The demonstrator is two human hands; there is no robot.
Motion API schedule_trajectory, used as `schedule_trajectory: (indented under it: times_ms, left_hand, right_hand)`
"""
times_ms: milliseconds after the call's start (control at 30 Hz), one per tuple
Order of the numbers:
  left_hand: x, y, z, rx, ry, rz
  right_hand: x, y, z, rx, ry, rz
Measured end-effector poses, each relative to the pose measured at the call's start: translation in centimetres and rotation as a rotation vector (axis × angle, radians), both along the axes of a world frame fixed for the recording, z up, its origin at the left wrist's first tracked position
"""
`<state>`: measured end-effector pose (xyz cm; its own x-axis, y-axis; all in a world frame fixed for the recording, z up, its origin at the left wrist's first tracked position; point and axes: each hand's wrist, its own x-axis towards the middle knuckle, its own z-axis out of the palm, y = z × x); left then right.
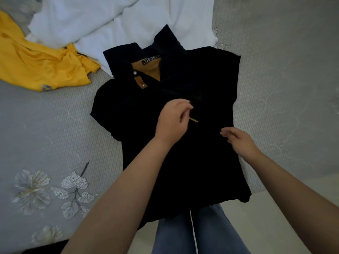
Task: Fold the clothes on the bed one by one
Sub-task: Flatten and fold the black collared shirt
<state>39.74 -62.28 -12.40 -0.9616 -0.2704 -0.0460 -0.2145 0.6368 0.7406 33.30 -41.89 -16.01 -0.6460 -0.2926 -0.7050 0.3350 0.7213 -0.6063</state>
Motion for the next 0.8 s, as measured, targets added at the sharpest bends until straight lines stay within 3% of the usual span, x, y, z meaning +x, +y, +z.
schedule_trajectory:
  times_ms: [67,100,167,300,433,500,667,800]
  left_hand:
    - [1.7,-2.6,-1.1,-0.096,-0.126,0.177]
    - [2.9,-4.2,-1.8,-0.144,-0.214,0.217]
    - [5.2,-7.2,-2.8,-0.171,-0.315,0.284]
    - [7.1,-11.4,-4.2,-0.267,-0.375,0.467]
    - [6.5,-14.3,-5.8,-0.129,-0.549,0.470]
    - [6.4,-15.1,-6.2,-0.082,-0.593,0.367]
    - [6.7,-16.0,-4.4,0.157,-0.564,0.238]
    - [7.4,-17.3,-2.7,0.492,-0.678,0.043]
  right_hand:
    - [-0.3,-0.1,0.2,0.003,0.066,-0.137]
    - [-0.3,-0.4,0.1,0.052,0.161,-0.092]
    - [-0.5,-1.4,-0.1,0.103,0.341,0.102]
    - [-0.6,-5.9,-0.7,0.125,0.437,0.334]
    - [-1.9,-11.1,-1.1,0.356,0.652,0.637]
    - [-3.2,-12.7,-0.9,0.394,0.612,0.641]
    - [-8.1,-11.2,2.0,0.254,0.547,0.453]
    - [-10.8,-9.7,3.7,0.217,0.213,0.423]
